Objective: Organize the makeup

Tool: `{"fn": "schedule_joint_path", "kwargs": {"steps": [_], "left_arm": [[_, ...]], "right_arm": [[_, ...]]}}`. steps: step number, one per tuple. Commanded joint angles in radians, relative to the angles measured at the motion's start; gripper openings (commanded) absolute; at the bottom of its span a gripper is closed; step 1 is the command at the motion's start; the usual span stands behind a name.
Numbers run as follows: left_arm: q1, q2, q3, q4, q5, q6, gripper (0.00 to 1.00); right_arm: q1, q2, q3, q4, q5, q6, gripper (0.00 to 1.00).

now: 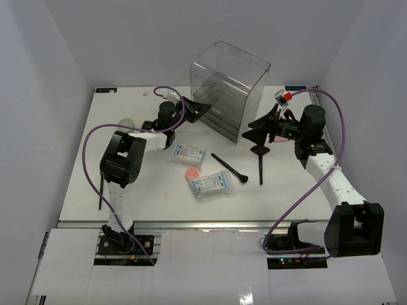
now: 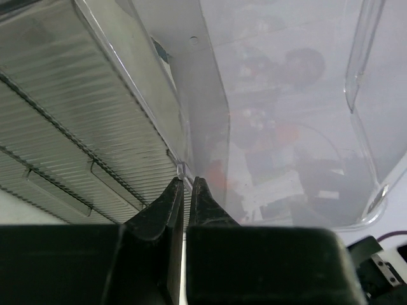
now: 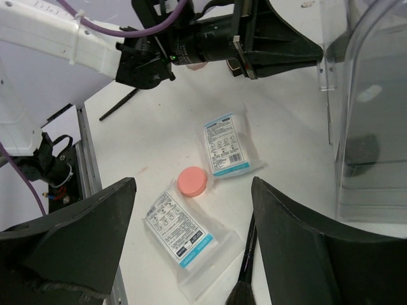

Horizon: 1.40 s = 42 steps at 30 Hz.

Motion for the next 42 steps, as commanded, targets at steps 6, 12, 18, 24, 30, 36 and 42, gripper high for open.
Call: {"fn": "schedule_joint_path", "kwargs": {"steps": [6, 12, 18, 24, 30, 36, 42], "left_arm": [[-0.004, -0.196, -0.082, 0.089, 0.068, 0.04, 0.0], [-0.005, -0.245, -0.111, 0.104, 0.078, 0.027, 0.0], [-0.008, -0.276, -0.133, 0.119, 0.089, 0.006, 0.0], [-0.008, -0.307, -0.152, 0.138, 0.099, -0.018, 0.0], [-0.008, -0.334, -0.166, 0.15, 0.104, -0.034, 0.0], [-0.011, -0.347, -0.176, 0.152, 0.103, -0.043, 0.0], [-0.017, -0.35, -0.181, 0.155, 0.103, -0.049, 0.0]], "right_arm": [[-0.001, 0.015, 0.054, -0.052, 0.104, 0.032, 0.85], [0.016, 0.066, 0.097, -0.069, 0.141, 0.056, 0.85], [0.049, 0.12, 0.134, -0.056, 0.159, 0.092, 0.83], [0.076, 0.152, 0.154, -0.05, 0.193, 0.106, 0.81], [0.085, 0.163, 0.163, -0.034, 0.217, 0.122, 0.8], [0.087, 0.196, 0.199, -0.012, 0.217, 0.168, 0.79], [0.094, 0.221, 0.21, 0.074, 0.187, 0.254, 0.73]]}}
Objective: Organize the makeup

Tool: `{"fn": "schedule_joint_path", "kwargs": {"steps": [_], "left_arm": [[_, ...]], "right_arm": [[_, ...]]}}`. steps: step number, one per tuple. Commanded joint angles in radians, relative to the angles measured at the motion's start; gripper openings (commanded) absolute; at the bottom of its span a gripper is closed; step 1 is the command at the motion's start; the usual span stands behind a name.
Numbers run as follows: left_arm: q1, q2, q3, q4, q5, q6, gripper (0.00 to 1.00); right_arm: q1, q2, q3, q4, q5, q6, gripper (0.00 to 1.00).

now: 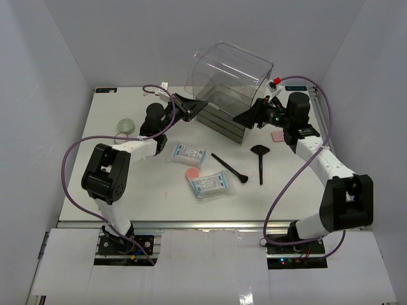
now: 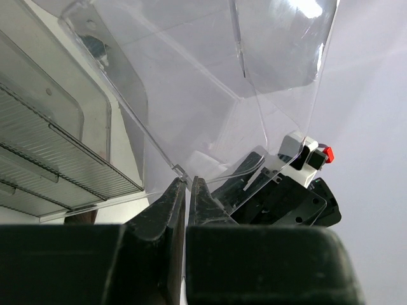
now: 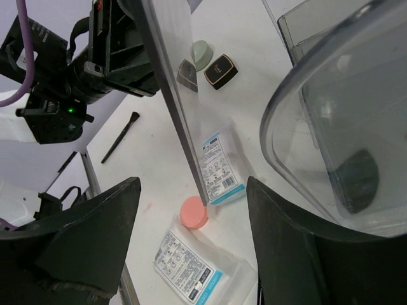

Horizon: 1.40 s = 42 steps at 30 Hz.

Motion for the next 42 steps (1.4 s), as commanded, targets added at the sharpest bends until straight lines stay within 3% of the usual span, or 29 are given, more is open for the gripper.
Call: {"fn": "schedule_joint_path", "kwargs": {"steps": [1, 7, 12, 18, 22, 25, 31, 36, 42], "left_arm": [[-0.021, -0.073, 0.001, 0.073, 0.044, 0.02, 0.0], [-0.022, -0.072, 0.007, 0.065, 0.044, 0.017, 0.0], [-0.023, -0.085, 0.005, 0.046, 0.042, 0.017, 0.03], [-0.023, -0.126, -0.006, -0.036, 0.027, 0.051, 0.45], [-0.023, -0.189, -0.041, -0.105, 0.01, 0.105, 0.7], [-0.021, -0.269, -0.088, -0.181, -0.016, 0.17, 0.83], [-0.018, -0.446, -0.182, -0.365, -0.096, 0.352, 0.91], [0.006, -0.566, -0.247, -0.636, -0.211, 0.508, 0.94], [0.093, -0.616, -0.274, -0.856, -0.326, 0.66, 0.98]], "right_arm": [[0.011, 0.011, 0.041, 0.107, -0.03, 0.084, 0.71], [0.015, 0.028, 0.03, 0.196, -0.063, 0.149, 0.57], [0.016, 0.031, 0.016, 0.255, -0.086, 0.182, 0.4], [0.016, 0.014, 0.006, 0.28, -0.101, 0.195, 0.21], [0.015, 0.007, 0.007, 0.284, -0.107, 0.201, 0.14], [0.014, 0.002, 0.007, 0.293, -0.112, 0.208, 0.13], [0.013, -0.007, 0.008, 0.309, -0.12, 0.224, 0.1], [0.011, -0.019, 0.015, 0.311, -0.127, 0.232, 0.1], [0.01, -0.035, 0.014, 0.311, -0.133, 0.229, 0.09]]}}
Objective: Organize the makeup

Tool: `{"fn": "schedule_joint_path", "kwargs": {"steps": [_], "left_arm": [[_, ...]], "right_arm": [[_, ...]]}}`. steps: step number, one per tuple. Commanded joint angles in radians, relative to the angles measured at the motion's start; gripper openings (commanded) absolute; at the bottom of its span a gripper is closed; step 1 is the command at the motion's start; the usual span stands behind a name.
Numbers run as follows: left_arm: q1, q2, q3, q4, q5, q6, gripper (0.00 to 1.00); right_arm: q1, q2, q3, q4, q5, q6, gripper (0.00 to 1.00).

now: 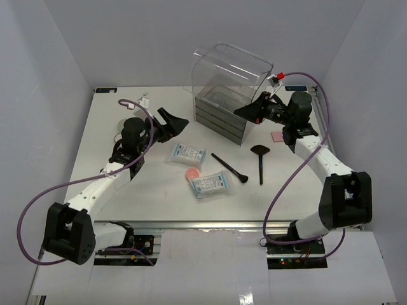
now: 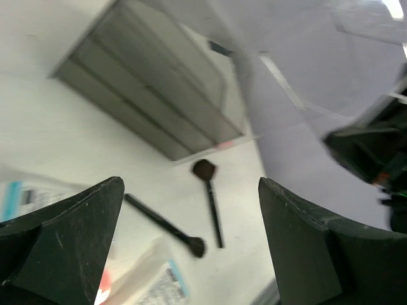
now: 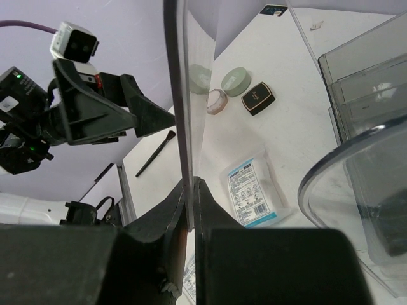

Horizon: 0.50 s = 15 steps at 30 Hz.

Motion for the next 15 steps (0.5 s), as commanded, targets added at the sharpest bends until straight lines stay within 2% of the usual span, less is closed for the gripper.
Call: {"fn": "schedule_joint_path", "kwargs": {"steps": [1, 4, 12, 15], "left_arm": [[0.102, -0.022, -0.009, -0.268, -0.114, 0.175, 0.98], [0.176, 0.013, 0.014, -0.34, -0.104, 0.209, 0.98], [0.298, 0.164, 0.106, -0.472, -0.211, 0.307, 0.98], [0.344, 0.256, 0.189, -0.55, -0.327, 0.351, 0.98]], "right_arm": [[0.003, -0.06, 0.016, 0.072, -0.058, 0.018, 0.09], [0.003, -0.064, 0.012, 0.07, -0.058, 0.013, 0.09], [0.003, -0.076, -0.004, 0.041, -0.055, -0.019, 0.09], [0.003, -0.076, -0.016, 0.043, -0.055, -0.023, 0.09]]}}
